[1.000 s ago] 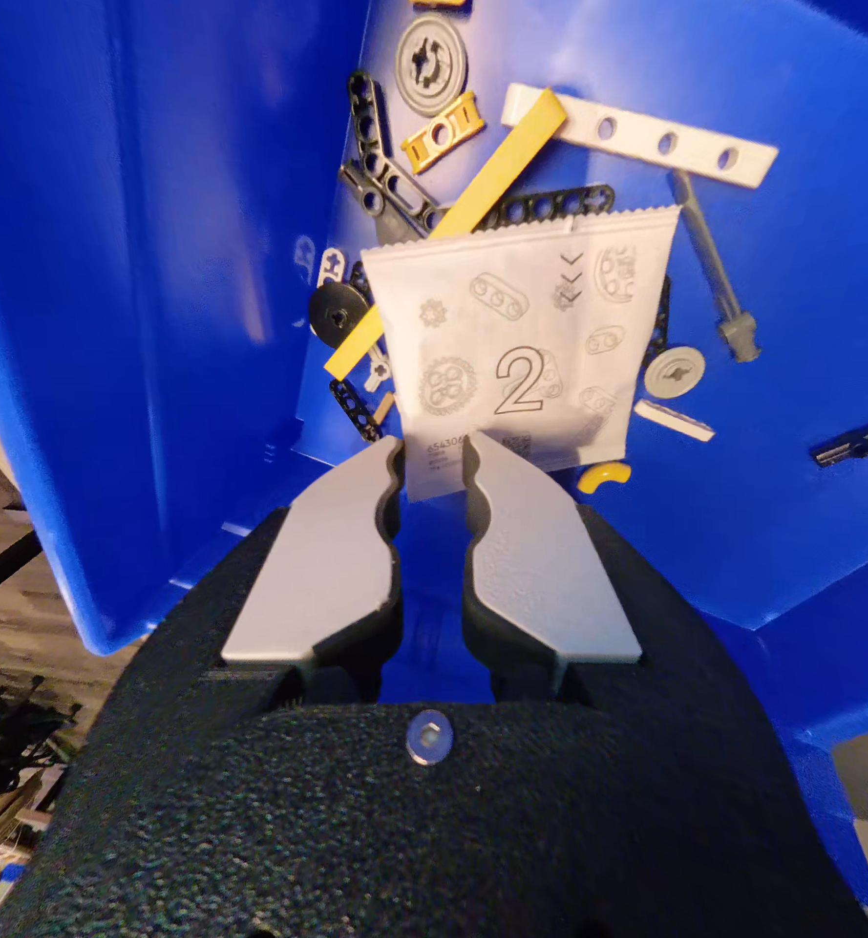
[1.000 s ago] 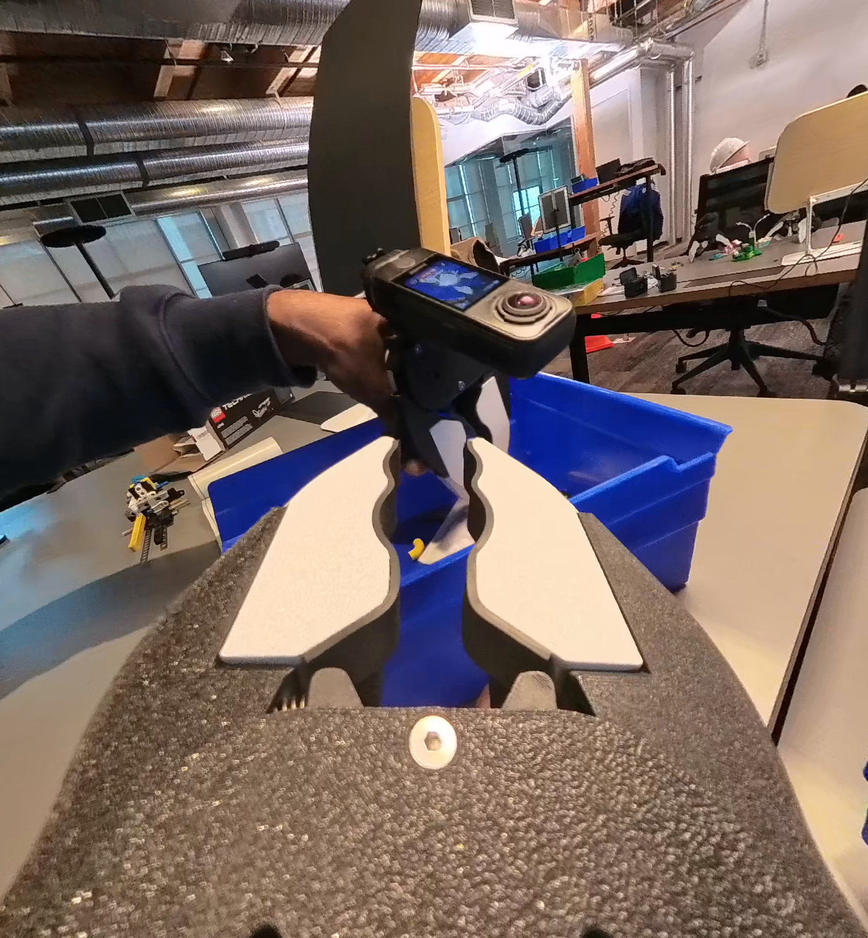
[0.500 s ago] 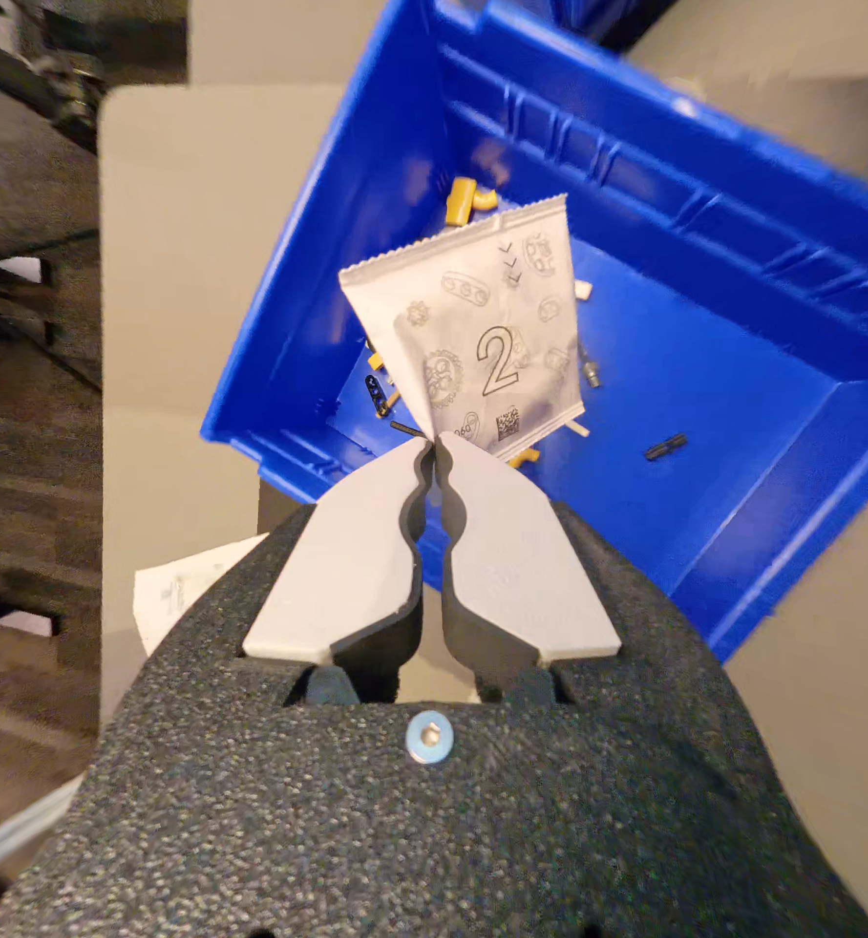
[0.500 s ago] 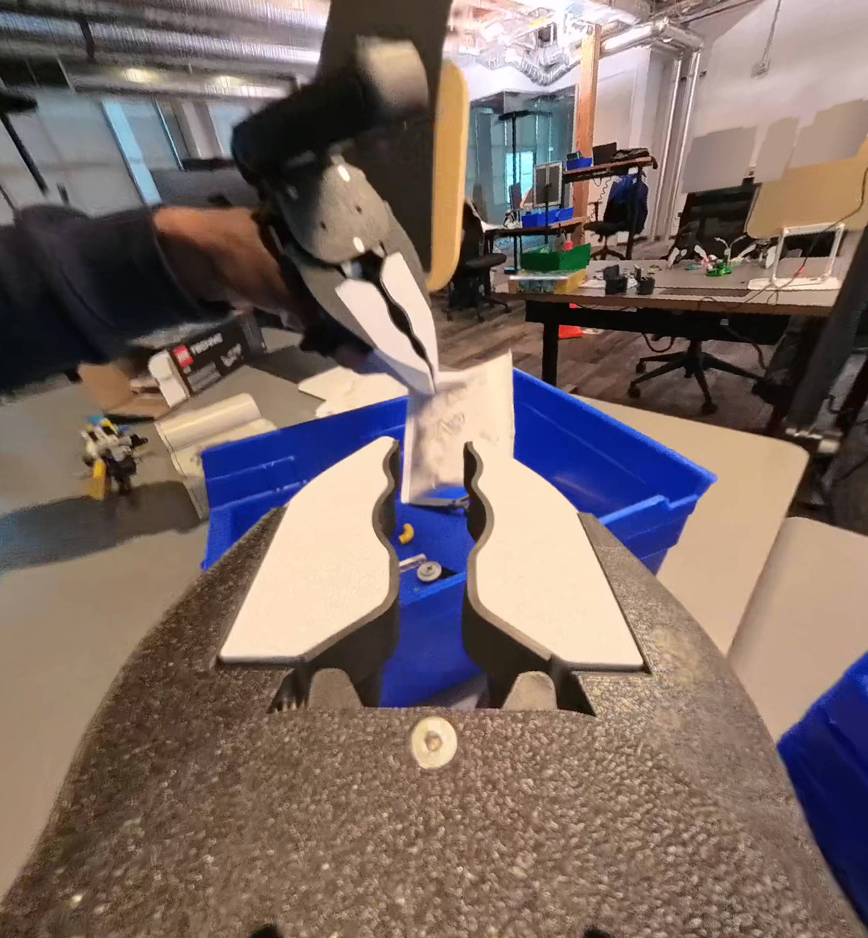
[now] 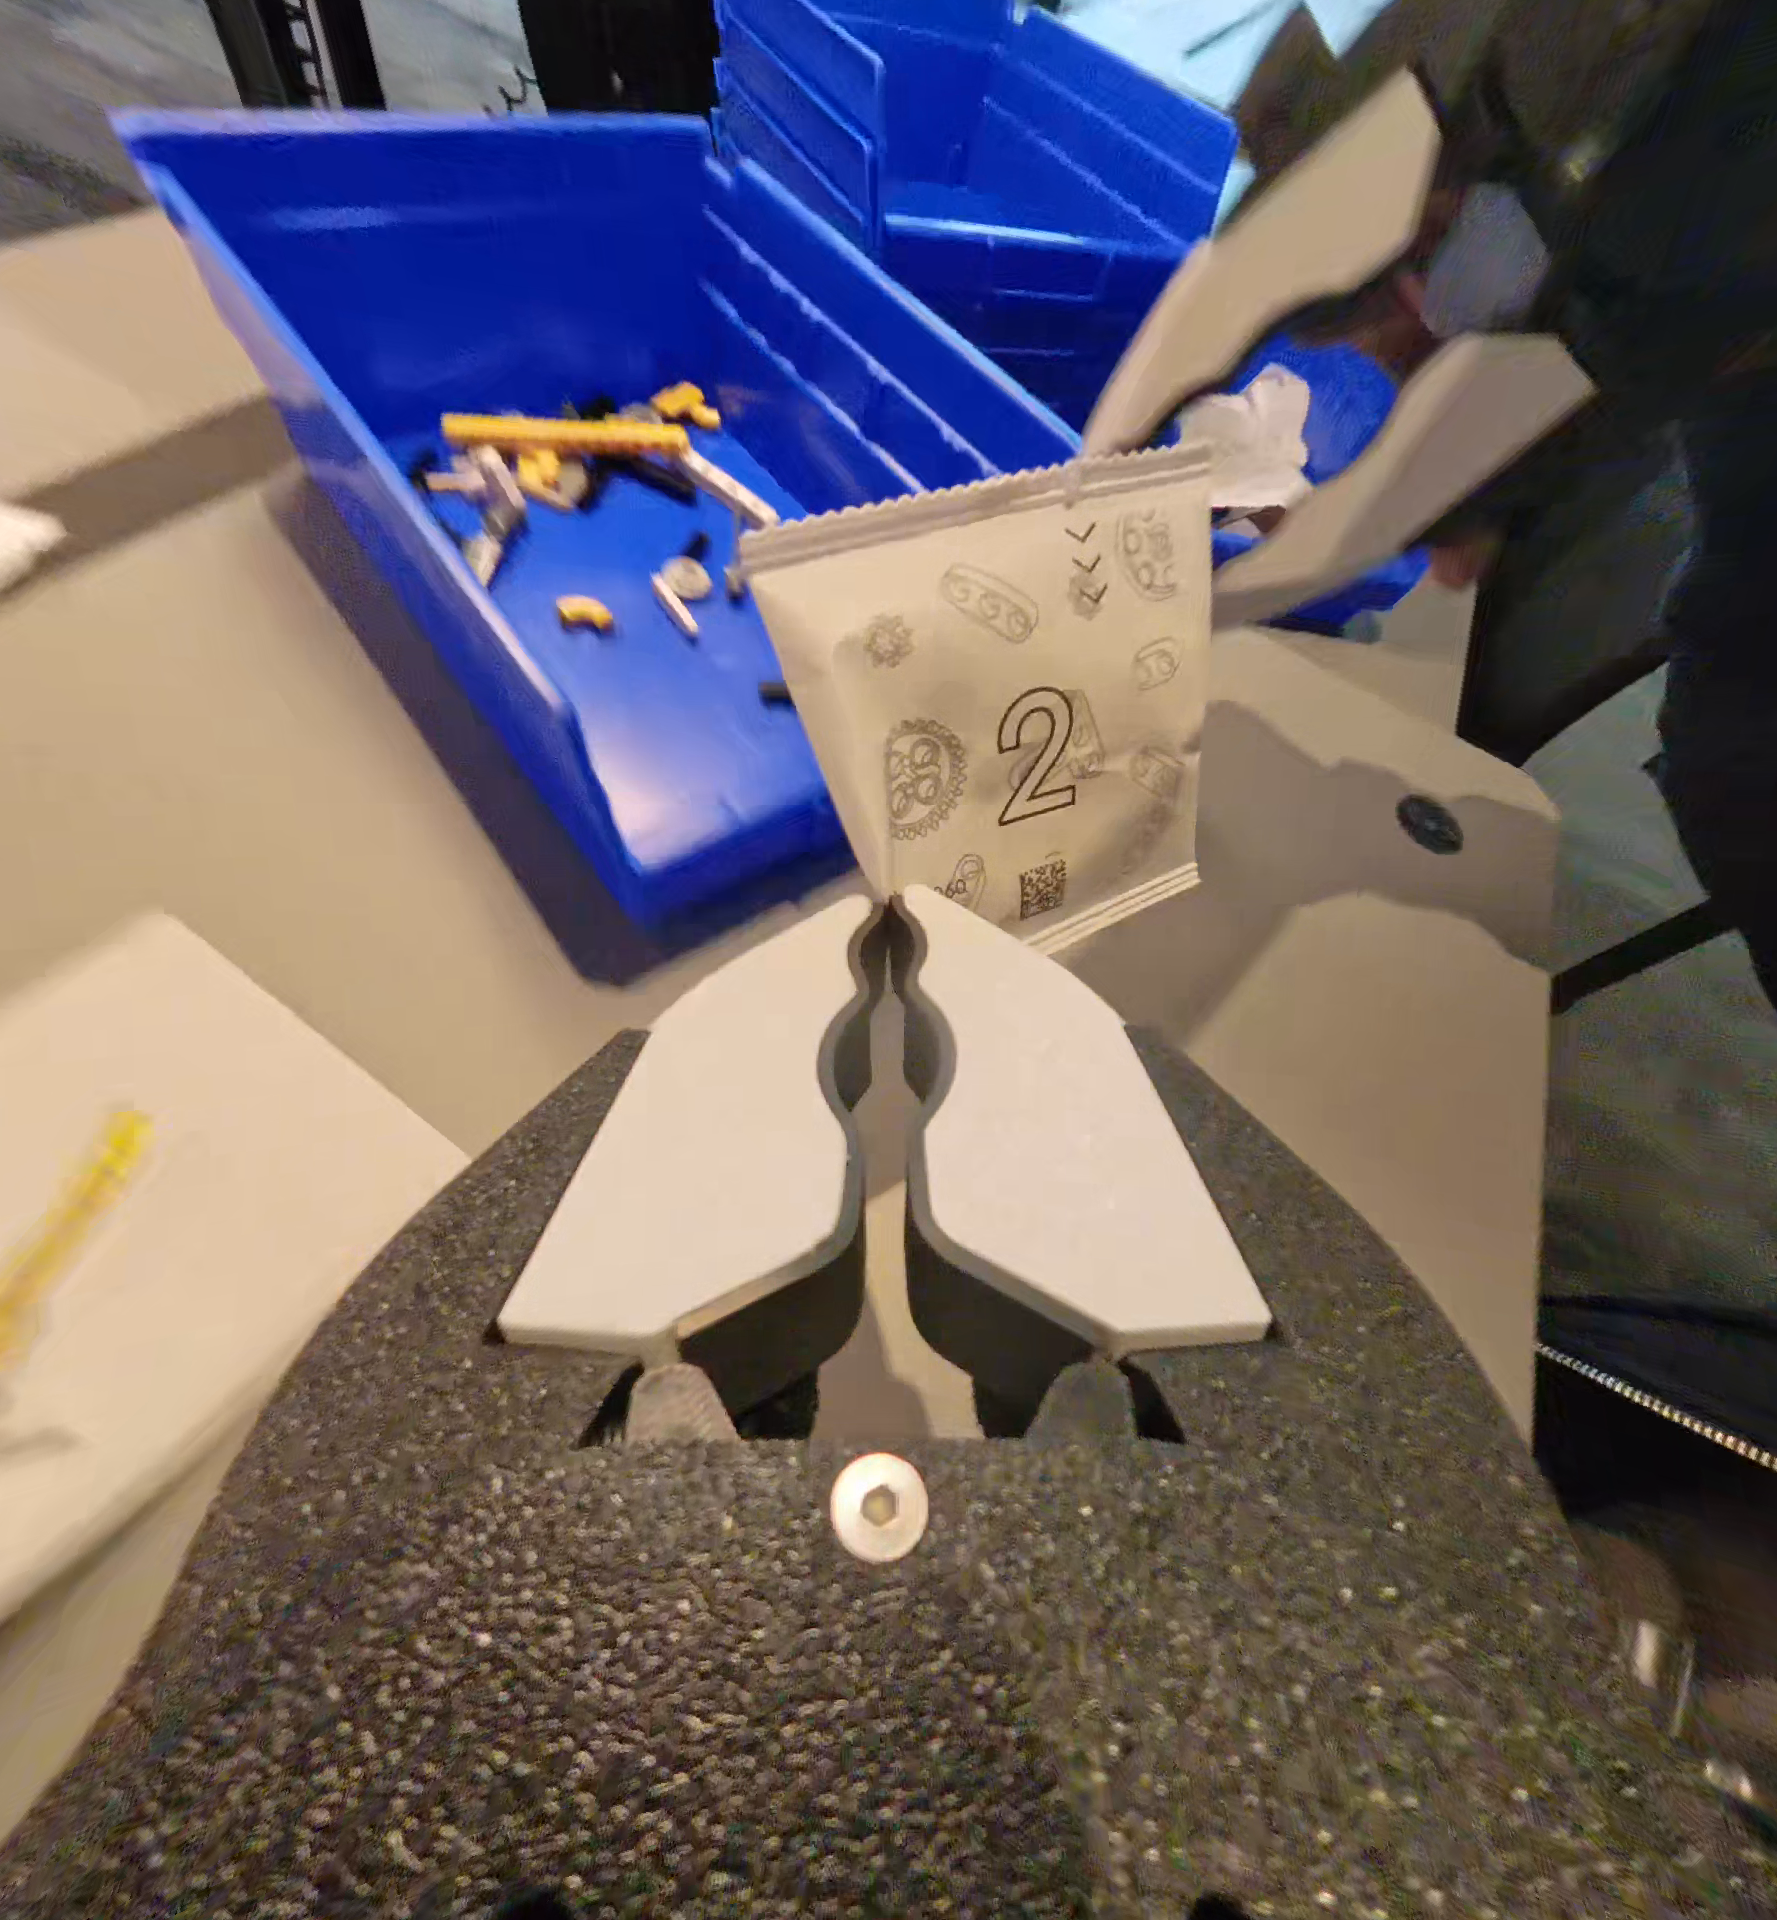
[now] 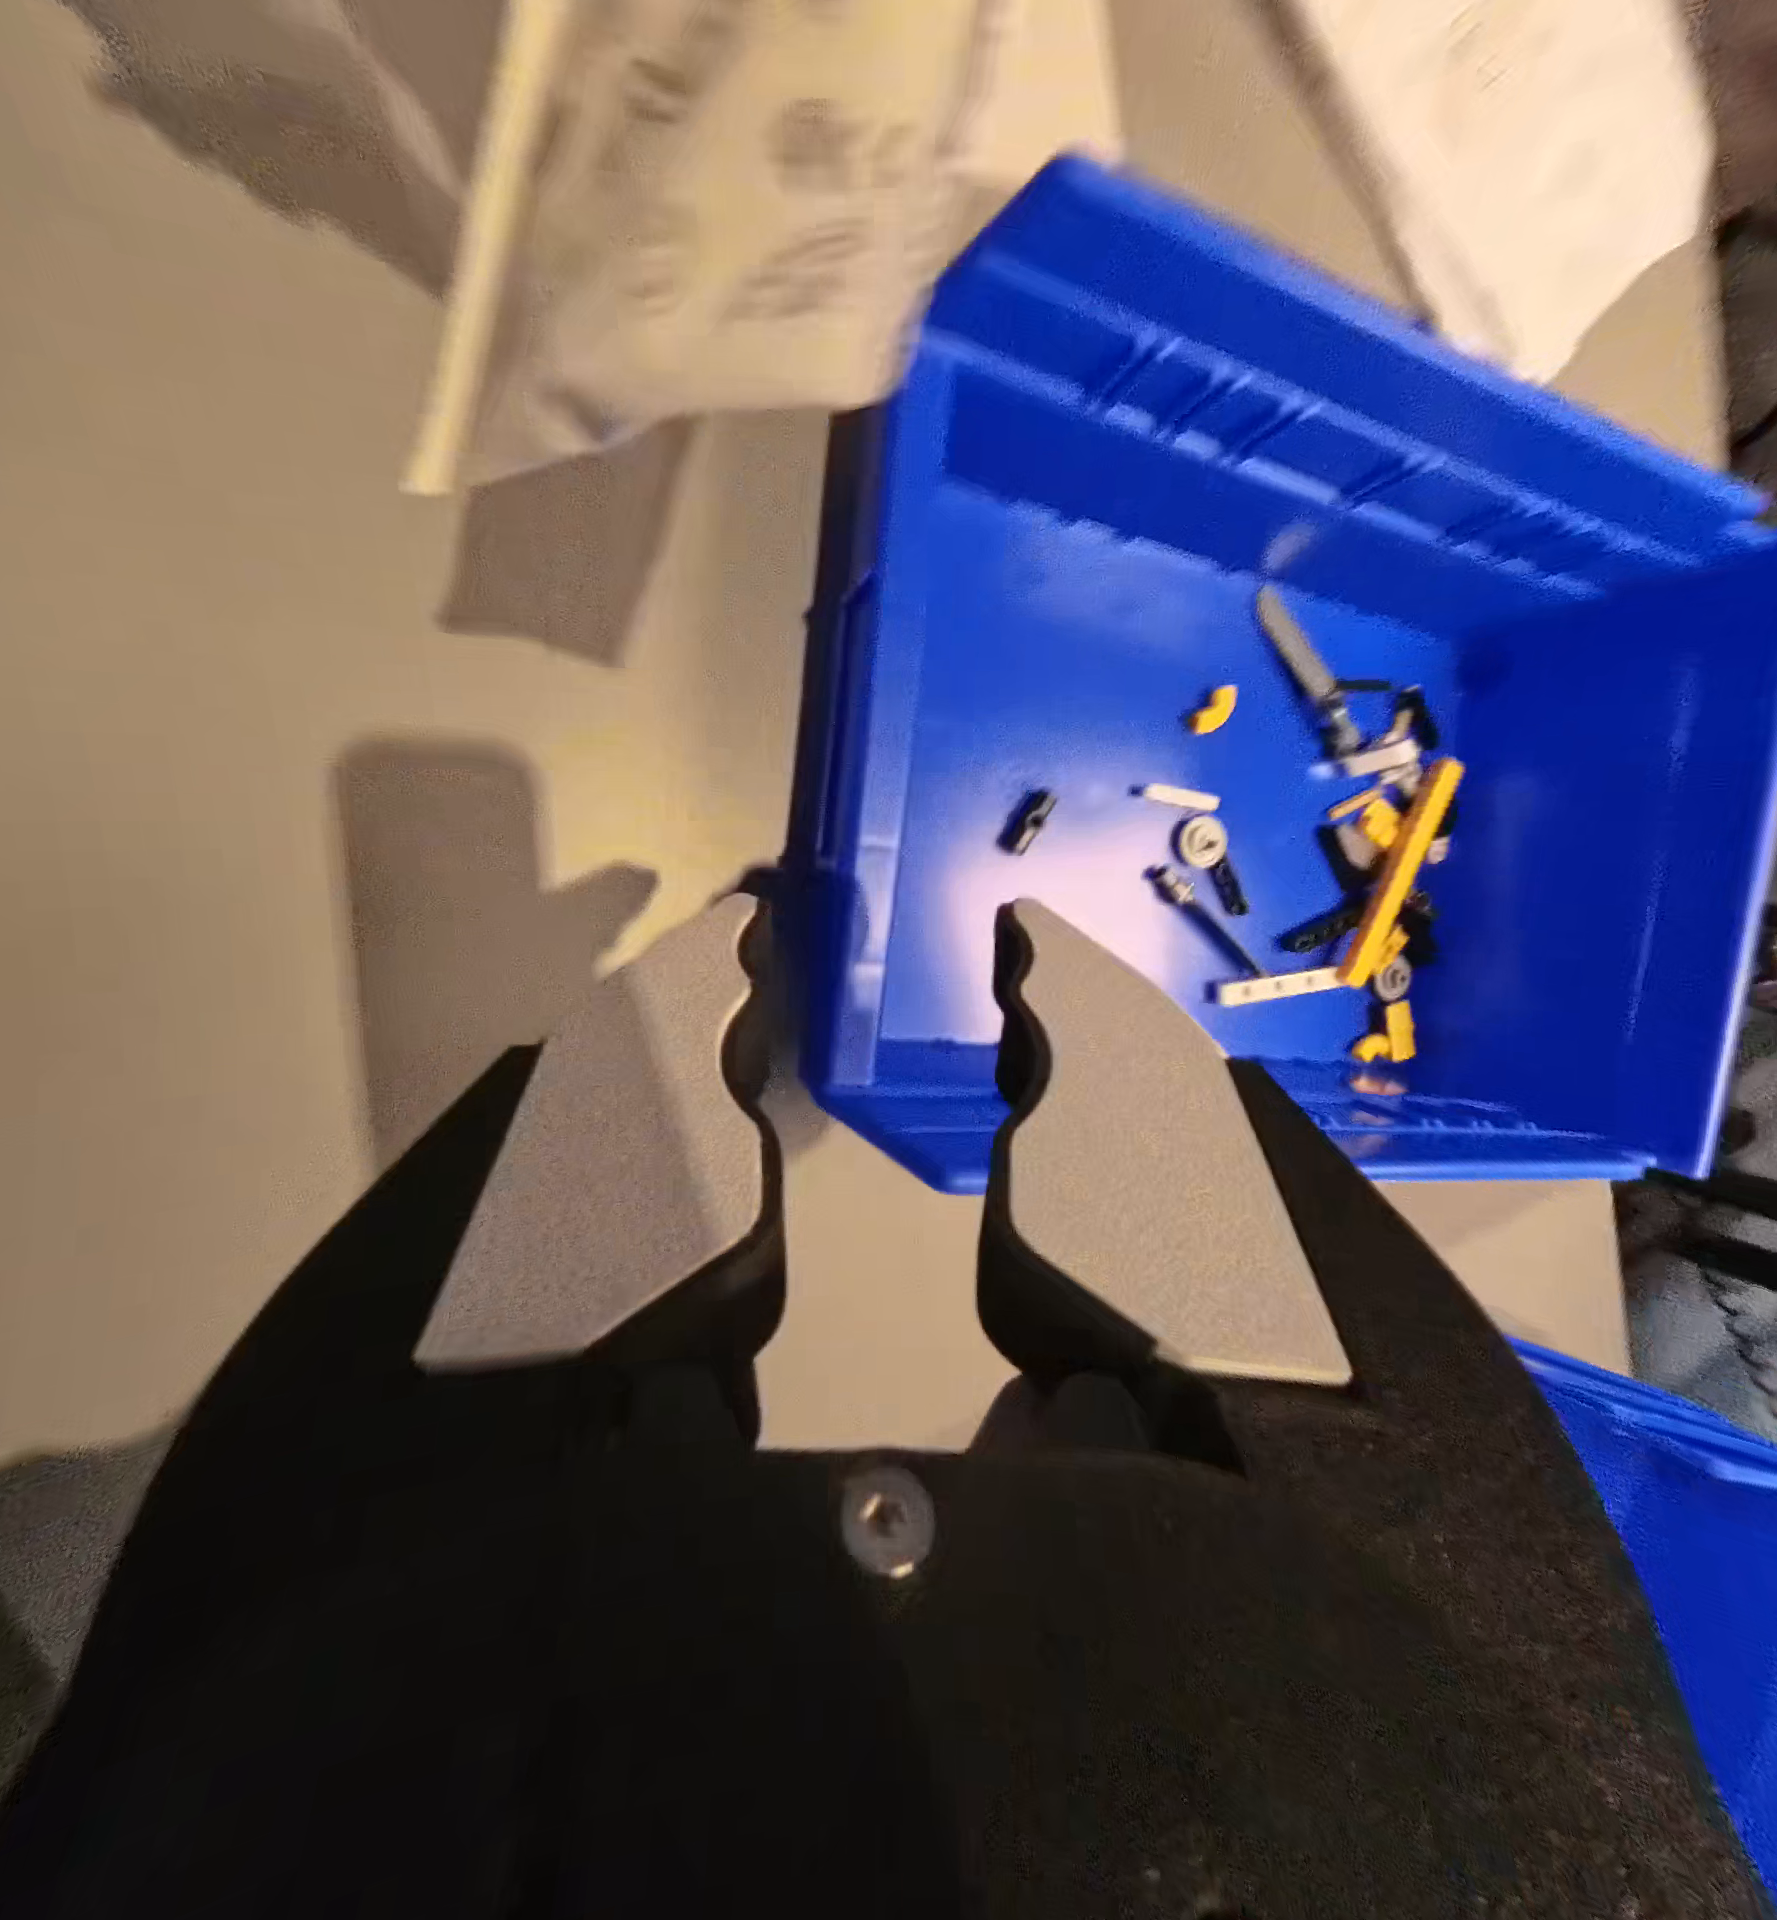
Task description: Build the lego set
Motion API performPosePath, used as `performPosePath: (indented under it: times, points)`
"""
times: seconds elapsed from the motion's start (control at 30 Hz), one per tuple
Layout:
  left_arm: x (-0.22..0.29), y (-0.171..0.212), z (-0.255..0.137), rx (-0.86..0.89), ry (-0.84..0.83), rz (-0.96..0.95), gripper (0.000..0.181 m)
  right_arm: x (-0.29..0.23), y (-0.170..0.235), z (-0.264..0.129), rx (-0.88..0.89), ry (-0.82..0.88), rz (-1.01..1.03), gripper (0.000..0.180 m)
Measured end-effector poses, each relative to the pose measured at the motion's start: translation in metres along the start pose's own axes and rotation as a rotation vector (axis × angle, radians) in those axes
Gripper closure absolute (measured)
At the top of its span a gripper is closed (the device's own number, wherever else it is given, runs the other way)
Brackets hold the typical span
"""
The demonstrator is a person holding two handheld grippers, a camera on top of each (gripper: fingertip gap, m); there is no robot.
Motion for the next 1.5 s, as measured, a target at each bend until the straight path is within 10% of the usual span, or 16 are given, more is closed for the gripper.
performPosePath:
  times: [0.03,0.33,0.7,1.5]
  points:
    - [0.01,0.02,-0.005,0.03,-0.012,-0.026,0.181,-0.002,-0.003,0.005,-0.073,-0.022,-0.025,0.138]
    - [0.04,0.108,-0.056,0.133,-0.149,-0.122,0.181,0.004,-0.019,0.055,-0.371,-0.187,-0.047,0.131]
    - [0.044,0.114,-0.1,0.301,-0.069,-0.141,0.181,0.008,-0.008,0.116,-0.602,-0.259,0.065,0.156]
    - [0.042,0.113,-0.11,0.377,-0.005,-0.172,0.181,0.032,-0.056,0.034,-0.461,-0.239,0.092,0.153]
Point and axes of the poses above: each gripper's, where its closed fingertips meet, z out along the fingers, y out of its underside, x = y × z across the jaws, the point moved 7 cm from there along -z, back along the fingers, and after that the axes turned 7 degrees about x, right-handed, at the moved point
